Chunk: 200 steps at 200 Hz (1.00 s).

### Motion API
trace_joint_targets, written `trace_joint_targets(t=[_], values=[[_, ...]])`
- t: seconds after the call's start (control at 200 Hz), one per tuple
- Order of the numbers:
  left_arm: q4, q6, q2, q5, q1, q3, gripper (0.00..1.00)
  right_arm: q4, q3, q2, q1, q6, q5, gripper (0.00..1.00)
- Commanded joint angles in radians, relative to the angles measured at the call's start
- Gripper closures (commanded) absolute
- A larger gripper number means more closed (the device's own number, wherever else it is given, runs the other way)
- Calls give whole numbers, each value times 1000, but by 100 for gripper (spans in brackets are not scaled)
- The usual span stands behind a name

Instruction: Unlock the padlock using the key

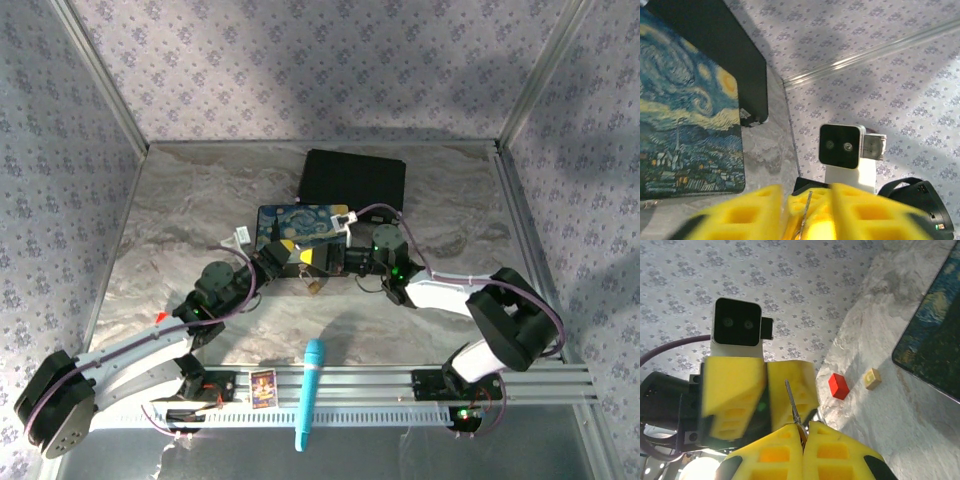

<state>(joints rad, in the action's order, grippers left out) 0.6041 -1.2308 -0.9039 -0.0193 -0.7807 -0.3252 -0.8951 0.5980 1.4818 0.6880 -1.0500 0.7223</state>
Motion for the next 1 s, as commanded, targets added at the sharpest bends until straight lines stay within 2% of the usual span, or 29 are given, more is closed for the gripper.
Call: trace_joint_targets(t=[0.0, 0.075, 0.125, 0.25, 0.28, 0.315, 0.375, 0.585, 0.695, 0.81, 0.994], values=[[-149, 52, 28, -40, 1, -75, 27, 203, 1, -61, -26, 95, -23, 100], [-348, 86, 27, -84, -1, -134, 18, 382, 4, -100, -45, 176, -66, 100], [-463, 110, 13, -116, -8, -169, 17, 505, 11, -133, -50, 241, -106, 100], [-535, 135, -53, -147, -37, -179, 16, 784, 39, -198, -53, 390, -219, 100], [-531, 127, -73, -155, -47, -172, 2, 825, 42, -206, -55, 412, -237, 100], [-532, 111, -93, -170, -61, -168, 0, 867, 45, -214, -55, 413, -259, 100], [-529, 88, -133, -190, -86, -164, 0, 914, 47, -221, -57, 470, -280, 100], [-496, 72, -292, -252, -153, -194, 1, 942, 25, -220, -41, 500, -324, 100], [-382, 28, -373, -258, -159, -162, 11, 944, 20, -212, -29, 504, -337, 100], [-323, 48, -448, -274, -177, -174, 18, 944, 14, -209, -25, 505, -341, 100], [-429, 54, -530, -312, -191, -253, 24, 940, 12, -196, -23, 504, -340, 100]])
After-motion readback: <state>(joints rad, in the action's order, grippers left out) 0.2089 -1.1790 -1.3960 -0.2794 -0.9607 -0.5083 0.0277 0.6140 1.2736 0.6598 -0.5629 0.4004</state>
